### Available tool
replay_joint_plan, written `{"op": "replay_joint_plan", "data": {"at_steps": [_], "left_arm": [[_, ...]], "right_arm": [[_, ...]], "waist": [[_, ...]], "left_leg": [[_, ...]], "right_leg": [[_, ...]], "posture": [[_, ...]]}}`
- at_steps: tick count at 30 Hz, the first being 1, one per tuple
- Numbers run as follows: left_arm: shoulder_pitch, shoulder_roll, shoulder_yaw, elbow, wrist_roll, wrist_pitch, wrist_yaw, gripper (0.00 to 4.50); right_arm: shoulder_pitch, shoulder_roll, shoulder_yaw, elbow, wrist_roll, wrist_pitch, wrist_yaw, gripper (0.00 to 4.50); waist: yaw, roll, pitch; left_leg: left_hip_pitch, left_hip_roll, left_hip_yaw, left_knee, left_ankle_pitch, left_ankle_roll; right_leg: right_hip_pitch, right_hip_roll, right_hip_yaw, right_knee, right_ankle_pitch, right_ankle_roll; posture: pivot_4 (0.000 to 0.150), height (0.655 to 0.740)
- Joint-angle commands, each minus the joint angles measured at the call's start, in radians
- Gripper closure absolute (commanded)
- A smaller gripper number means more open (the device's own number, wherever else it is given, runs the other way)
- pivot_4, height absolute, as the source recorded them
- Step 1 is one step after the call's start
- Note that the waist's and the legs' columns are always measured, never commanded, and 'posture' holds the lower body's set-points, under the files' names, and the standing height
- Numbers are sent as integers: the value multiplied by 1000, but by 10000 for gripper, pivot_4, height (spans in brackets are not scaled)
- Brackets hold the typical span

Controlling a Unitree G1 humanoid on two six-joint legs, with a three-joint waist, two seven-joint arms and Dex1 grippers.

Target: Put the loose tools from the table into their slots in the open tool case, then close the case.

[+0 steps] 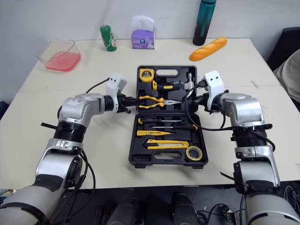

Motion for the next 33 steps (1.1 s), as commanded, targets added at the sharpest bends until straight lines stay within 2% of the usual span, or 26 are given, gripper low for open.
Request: {"op": "replay_joint_plan", "data": {"at_steps": [1,3,5,8,11,14,17,18,20,22,24,26,29,31,33], "left_arm": [[-30,-1,-25,-72,21,-290,-55,44965],[5,24,-58,-79,73,-431,-64,44965],[62,37,-50,-100,86,-523,-52,44965],[150,64,-42,-133,119,-681,-29,44965],[241,93,-36,-186,163,-779,22,44965],[372,147,-43,-284,208,-883,24,44965],[481,192,6,-420,163,-796,13,32197],[510,206,23,-465,139,-757,4,27791],[577,241,82,-581,25,-599,-43,18625],[670,332,161,-723,-191,-308,-153,9351],[790,483,289,-833,-410,-64,-295,228],[929,607,421,-861,-515,43,-429,228],[1086,728,564,-794,-562,104,-591,228],[1097,761,587,-715,-552,116,-598,228],[1039,766,552,-633,-509,73,-566,228]], "right_arm": [[7,31,-30,-166,31,-142,7,45000],[48,29,-37,-206,13,-232,1,45000],[137,-8,-10,-248,-83,-428,-33,45000],[256,-4,-19,-311,-127,-610,-65,45000],[382,-21,-2,-371,-165,-834,-39,45000],[511,-86,16,-389,-270,-1124,-48,45000],[625,-154,8,-398,-328,-1370,-55,45000],[657,-164,-1,-414,-305,-1389,-45,41307],[738,-193,-36,-481,-260,-1406,-25,33711],[837,-248,-92,-587,-181,-1366,28,23807],[1006,-351,-195,-745,58,-1167,160,23196],[1150,-426,-353,-843,260,-1005,264,23196],[1337,-496,-576,-912,487,-774,431,23196],[1387,-508,-656,-917,574,-660,474,23196],[1388,-510,-675,-903,610,-588,487,23196]], "waist": [[-8,0,1],[-12,0,1],[-13,0,1],[-14,0,1],[-14,-1,1],[-15,0,1],[-13,0,1],[-13,0,1],[-12,-1,1],[-14,0,1],[-14,2,3],[-13,2,3],[-2,1,4],[14,1,3],[24,2,3]], "left_leg": [[-1,0,1,0,0,0],[-5,0,1,0,0,0],[-8,0,2,0,0,0],[-9,0,2,0,0,0],[-11,0,2,1,0,0],[-9,0,3,1,0,1],[-7,0,4,1,0,1],[-6,0,4,1,0,1],[-3,1,4,1,0,1],[1,2,3,1,0,1],[5,3,3,0,0,0],[8,6,-1,0,-1,-1],[11,7,-4,1,-2,-2],[24,9,-7,0,-9,-1],[25,10,-9,0,-16,-1]], "right_leg": [[-2,0,0,0,0,0],[-6,0,0,0,0,0],[-9,0,-1,0,0,0],[-11,0,-2,0,0,0],[-11,0,-2,0,0,0],[-11,0,-1,2,0,0],[-10,-1,0,4,0,0],[-10,-1,1,4,0,0],[-6,-1,1,4,0,0],[-2,-1,1,3,-1,-1],[3,-1,1,2,-1,-2],[8,-3,7,-1,-2,-4],[14,-2,6,-3,-2,-4],[27,-1,3,-11,-4,-7],[28,-3,3,-11,-5,-9]], "posture": [[1500,7348],[1500,7348],[1500,7348],[1500,7348],[1500,7348],[1500,7348],[1500,7348],[1500,7348],[1500,7348],[1500,7348],[1500,7348],[1500,7348],[1500,7348],[1500,7348],[1500,7348]]}}
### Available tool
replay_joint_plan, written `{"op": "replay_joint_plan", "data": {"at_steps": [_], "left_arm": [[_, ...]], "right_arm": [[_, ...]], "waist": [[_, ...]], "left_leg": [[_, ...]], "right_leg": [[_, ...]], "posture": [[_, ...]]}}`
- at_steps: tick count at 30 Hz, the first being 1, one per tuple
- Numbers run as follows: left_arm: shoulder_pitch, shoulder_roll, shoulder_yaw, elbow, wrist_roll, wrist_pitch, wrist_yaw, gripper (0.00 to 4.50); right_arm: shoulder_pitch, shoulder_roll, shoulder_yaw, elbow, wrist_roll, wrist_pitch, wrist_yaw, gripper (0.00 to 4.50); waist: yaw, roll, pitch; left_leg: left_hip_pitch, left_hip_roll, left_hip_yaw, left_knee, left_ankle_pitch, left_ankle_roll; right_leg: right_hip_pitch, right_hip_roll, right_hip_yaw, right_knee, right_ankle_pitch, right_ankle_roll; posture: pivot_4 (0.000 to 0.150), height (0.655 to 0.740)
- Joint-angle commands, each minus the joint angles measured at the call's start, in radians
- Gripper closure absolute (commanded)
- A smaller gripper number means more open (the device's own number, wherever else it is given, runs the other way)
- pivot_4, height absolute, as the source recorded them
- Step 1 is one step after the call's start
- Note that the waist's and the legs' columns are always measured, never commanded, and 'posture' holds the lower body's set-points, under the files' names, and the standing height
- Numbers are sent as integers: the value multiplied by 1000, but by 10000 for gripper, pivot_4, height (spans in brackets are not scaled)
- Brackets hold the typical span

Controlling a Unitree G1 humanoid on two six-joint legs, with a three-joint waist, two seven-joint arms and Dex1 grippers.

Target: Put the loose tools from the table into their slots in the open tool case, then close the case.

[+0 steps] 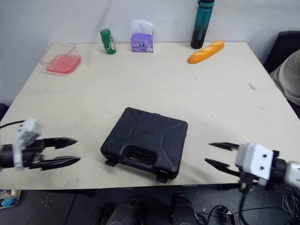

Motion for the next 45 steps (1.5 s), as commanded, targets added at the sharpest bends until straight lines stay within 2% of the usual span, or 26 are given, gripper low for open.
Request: {"op": "replay_joint_plan", "data": {"at_steps": [1,4,9,10,11,12,13,14,15,19,20,26,34,41,45], "left_arm": [[-92,15,-34,114,43,-56,22,228],[-172,9,-94,142,54,-77,23,228],[-377,-67,-257,189,111,-130,81,228],[-414,-83,-284,207,132,-144,98,4245],[-462,-107,-319,231,157,-151,126,5658],[-540,-156,-373,277,197,-171,163,8794],[-596,-190,-411,313,226,-183,187,12985],[-642,-220,-445,346,256,-198,202,18527],[-697,-258,-484,394,289,-215,215,22328],[-873,-393,-581,594,390,-283,266,42767],[-904,-419,-594,635,408,-301,274,44409],[-1087,-562,-657,891,500,-391,272,44409],[-1172,-615,-722,1059,586,-512,131,44409],[-1084,-539,-757,854,558,-412,-115,44409],[-1007,-486,-755,684,523,-329,-196,44409]], "right_arm": [[-11,-4,-47,-5,86,115,35,23196],[-29,8,-16,-20,81,167,37,23196],[-44,-1,91,-86,106,269,40,23196],[-55,-6,110,-95,117,294,36,27070],[-66,-12,137,-107,131,319,37,28594],[-102,-9,203,-112,134,341,26,32529],[-131,-5,249,-115,136,359,17,36631],[-166,3,294,-113,135,378,2,43455],[-208,13,347,-107,125,396,-14,45000],[-313,38,505,-107,93,456,-50,45000],[-326,42,527,-112,94,470,-57,45000],[-373,97,648,-84,18,476,-87,45000],[-427,174,644,-12,-79,464,-207,45000],[-454,126,476,99,-106,418,-152,45000],[-485,109,456,163,-141,401,-132,45000]], "waist": [[8,1,0],[12,1,0],[11,1,0],[10,1,0],[8,1,0],[7,0,0],[6,-1,0],[5,-2,0],[5,-3,-1],[1,-5,-1],[3,-5,-1],[2,-6,-1],[-5,-8,-1],[0,-8,-1],[-5,-8,-1]], "left_leg": [[0,0,0,0,0,0],[-3,0,0,0,2,-8],[-4,1,5,-2,4,-4],[-4,1,7,-2,4,-4],[-4,0,8,-2,4,-3],[-4,0,9,-1,4,-3],[-3,-1,9,-1,4,-1],[-4,-1,10,0,5,0],[-4,-2,10,0,6,1],[-3,-6,10,1,7,3],[-3,-6,10,1,7,3],[-9,-7,10,1,8,4],[-8,-7,10,2,9,5],[-9,-9,10,3,9,6],[-10,-7,9,3,9,6]], "right_leg": [[-1,-1,0,0,0,0],[-4,-1,0,2,0,0],[-5,2,-1,3,0,-1],[-6,3,0,3,0,0],[-6,4,-1,3,0,0],[-6,5,-2,3,1,1],[-5,8,-4,3,1,2],[-5,8,-5,4,2,4],[-5,8,-5,4,3,5],[-5,1,-2,4,4,7],[-5,2,-2,5,4,7],[-7,4,-7,2,5,8],[-7,4,-7,3,6,10],[-7,1,-7,3,6,10],[-7,2,-8,2,6,11]], "posture": [[1500,7348],[1500,7348],[1500,7348],[1500,7348],[1500,7348],[1500,7348],[1500,7348],[1500,7348],[1500,7348],[1500,7348],[1500,7348],[1500,7348],[1500,7348],[1500,7348],[1500,7348]]}}
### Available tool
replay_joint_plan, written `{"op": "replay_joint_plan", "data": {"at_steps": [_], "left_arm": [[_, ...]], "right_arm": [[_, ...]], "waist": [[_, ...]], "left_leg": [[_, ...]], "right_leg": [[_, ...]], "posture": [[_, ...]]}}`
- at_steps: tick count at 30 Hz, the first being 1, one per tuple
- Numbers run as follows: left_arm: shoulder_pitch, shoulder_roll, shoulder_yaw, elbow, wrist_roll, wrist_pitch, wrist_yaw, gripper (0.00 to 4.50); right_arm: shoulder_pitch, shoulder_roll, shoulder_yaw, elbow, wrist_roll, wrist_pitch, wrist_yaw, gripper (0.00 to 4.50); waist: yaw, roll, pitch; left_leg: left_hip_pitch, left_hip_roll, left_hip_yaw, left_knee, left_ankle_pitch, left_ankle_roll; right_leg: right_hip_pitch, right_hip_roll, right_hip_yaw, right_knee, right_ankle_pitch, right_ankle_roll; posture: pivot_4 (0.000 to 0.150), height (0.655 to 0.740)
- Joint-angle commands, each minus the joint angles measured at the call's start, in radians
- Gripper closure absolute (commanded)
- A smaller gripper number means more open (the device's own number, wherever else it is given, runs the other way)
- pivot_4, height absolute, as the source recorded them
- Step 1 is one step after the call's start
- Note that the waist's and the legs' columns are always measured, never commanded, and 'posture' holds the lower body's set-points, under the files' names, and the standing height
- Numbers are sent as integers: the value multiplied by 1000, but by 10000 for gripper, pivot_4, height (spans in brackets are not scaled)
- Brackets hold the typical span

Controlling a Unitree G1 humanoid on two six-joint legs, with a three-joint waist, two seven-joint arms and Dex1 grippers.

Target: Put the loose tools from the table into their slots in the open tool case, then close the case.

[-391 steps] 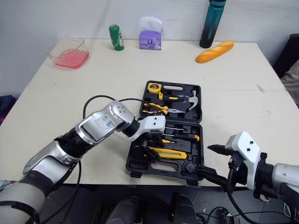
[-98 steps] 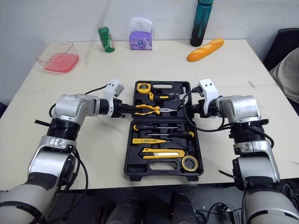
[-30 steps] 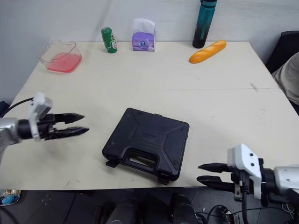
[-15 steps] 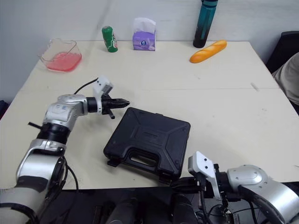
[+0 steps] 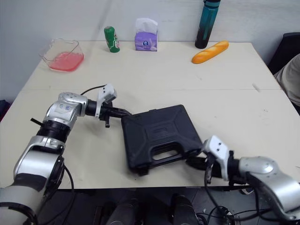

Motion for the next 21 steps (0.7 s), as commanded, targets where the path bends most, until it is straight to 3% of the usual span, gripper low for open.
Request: {"op": "replay_joint_plan", "data": {"at_steps": [1,7,11,16,21], "left_arm": [[52,44,2,-185,-59,76,-82,44409],[194,74,18,-436,-127,172,-66,44409],[221,81,28,-497,-135,189,-40,44409],[98,68,69,-440,-172,229,-30,44409],[-54,-90,34,-395,-213,224,1,44409]], "right_arm": [[-16,-13,-31,34,-32,-42,20,45000],[-18,8,-26,54,-67,-58,21,45000],[18,-14,-47,29,-77,-48,37,45000],[120,-76,-174,22,-70,-34,97,45000],[104,-63,-217,99,-102,-38,53,45000]], "waist": [[-2,0,0],[-3,0,0],[1,0,0],[9,0,0],[13,0,0]], "left_leg": [[0,0,0,0,0,0],[1,0,0,0,0,0],[2,0,-1,1,0,0],[0,0,-2,1,0,0],[1,-1,-1,2,1,1]], "right_leg": [[0,0,0,0,0,0],[0,0,1,1,0,0],[2,-1,3,1,0,0],[1,-1,3,0,0,0],[3,-1,1,0,1,2]], "posture": [[1500,7348],[1500,7348],[1500,7348],[1500,7348],[1500,7348]]}}
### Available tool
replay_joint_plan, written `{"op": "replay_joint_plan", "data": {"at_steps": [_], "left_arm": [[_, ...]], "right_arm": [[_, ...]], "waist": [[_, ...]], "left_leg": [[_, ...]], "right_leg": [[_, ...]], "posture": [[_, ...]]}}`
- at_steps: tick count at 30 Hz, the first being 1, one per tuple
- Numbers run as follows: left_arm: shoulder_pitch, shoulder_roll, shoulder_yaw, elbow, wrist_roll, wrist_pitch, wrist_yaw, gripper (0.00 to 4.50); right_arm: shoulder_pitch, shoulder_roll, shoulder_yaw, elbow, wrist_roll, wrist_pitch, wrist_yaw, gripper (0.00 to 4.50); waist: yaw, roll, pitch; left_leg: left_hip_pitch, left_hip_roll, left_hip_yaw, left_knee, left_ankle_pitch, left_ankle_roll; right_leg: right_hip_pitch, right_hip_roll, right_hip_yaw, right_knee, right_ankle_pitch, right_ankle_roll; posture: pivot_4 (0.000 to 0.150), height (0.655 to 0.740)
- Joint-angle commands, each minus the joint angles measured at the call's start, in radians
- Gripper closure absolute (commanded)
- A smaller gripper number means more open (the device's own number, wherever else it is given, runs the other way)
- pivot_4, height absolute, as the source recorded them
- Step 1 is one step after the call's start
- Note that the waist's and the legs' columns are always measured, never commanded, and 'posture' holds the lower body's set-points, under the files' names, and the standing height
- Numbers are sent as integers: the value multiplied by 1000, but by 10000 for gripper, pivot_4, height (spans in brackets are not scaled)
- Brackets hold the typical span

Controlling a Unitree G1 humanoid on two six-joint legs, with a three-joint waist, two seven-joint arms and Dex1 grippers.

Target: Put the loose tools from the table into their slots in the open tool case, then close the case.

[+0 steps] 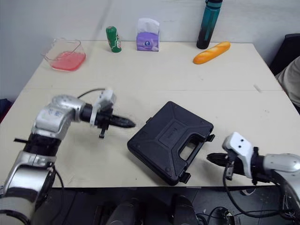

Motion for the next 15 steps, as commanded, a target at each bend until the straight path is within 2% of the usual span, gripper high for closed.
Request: {"op": "replay_joint_plan", "data": {"at_steps": [1,4,10,15], "left_arm": [[-67,-122,-60,26,1,-67,27,44409],[-110,-225,-125,108,57,-171,45,44409],[-214,-483,-216,411,181,-411,160,44409],[-260,-557,-281,606,300,-556,200,44409]], "right_arm": [[-43,16,-17,43,-17,-7,-35,45000],[-95,51,20,66,-28,-2,-72,45000],[-155,103,68,104,-69,-7,-132,45000],[-161,115,76,79,-69,10,-152,45000]], "waist": [[2,0,0],[1,0,0],[-2,0,0],[-5,0,0]], "left_leg": [[1,0,0,0,0,0],[1,0,1,0,0,0],[-1,0,1,0,0,0],[-1,0,1,0,0,1]], "right_leg": [[1,0,0,0,0,0],[0,1,0,0,0,0],[-1,1,0,-1,0,0],[-2,0,-1,-2,0,0]], "posture": [[1500,7348],[1500,7348],[1500,7348],[1500,7348]]}}
